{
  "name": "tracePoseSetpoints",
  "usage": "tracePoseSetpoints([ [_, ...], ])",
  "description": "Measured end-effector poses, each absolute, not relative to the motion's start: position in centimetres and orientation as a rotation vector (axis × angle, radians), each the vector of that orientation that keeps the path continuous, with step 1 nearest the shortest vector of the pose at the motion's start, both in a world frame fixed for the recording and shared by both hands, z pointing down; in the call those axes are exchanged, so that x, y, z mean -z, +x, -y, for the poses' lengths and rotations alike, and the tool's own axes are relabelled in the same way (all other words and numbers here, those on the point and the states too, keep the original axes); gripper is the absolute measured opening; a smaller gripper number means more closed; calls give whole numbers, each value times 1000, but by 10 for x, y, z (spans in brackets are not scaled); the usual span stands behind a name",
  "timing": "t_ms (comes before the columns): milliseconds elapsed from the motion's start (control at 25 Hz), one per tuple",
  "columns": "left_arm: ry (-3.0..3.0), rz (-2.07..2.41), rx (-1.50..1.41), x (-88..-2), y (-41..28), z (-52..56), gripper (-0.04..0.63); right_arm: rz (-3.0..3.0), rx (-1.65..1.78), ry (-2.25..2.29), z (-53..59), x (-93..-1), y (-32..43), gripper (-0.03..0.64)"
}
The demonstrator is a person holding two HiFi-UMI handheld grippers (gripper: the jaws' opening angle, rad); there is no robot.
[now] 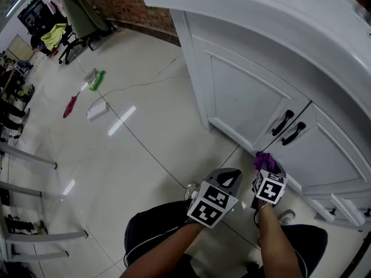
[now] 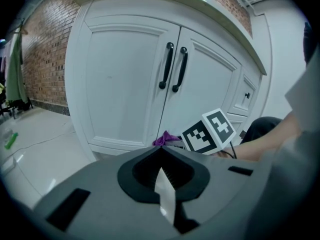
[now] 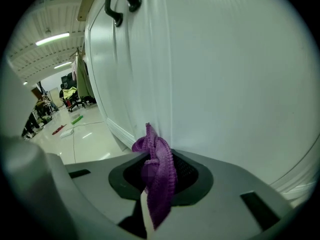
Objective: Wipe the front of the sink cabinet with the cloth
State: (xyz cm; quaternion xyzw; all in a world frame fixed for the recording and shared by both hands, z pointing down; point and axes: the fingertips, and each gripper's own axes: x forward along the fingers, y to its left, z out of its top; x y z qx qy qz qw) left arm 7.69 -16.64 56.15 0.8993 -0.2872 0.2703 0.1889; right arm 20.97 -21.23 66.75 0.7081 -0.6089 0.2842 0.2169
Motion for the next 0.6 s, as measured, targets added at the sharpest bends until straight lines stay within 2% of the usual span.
tracePoseSetpoints([
  [600, 2649, 845, -618, -483, 86, 153, 5, 1822, -537, 2121, 212, -528, 213, 95],
])
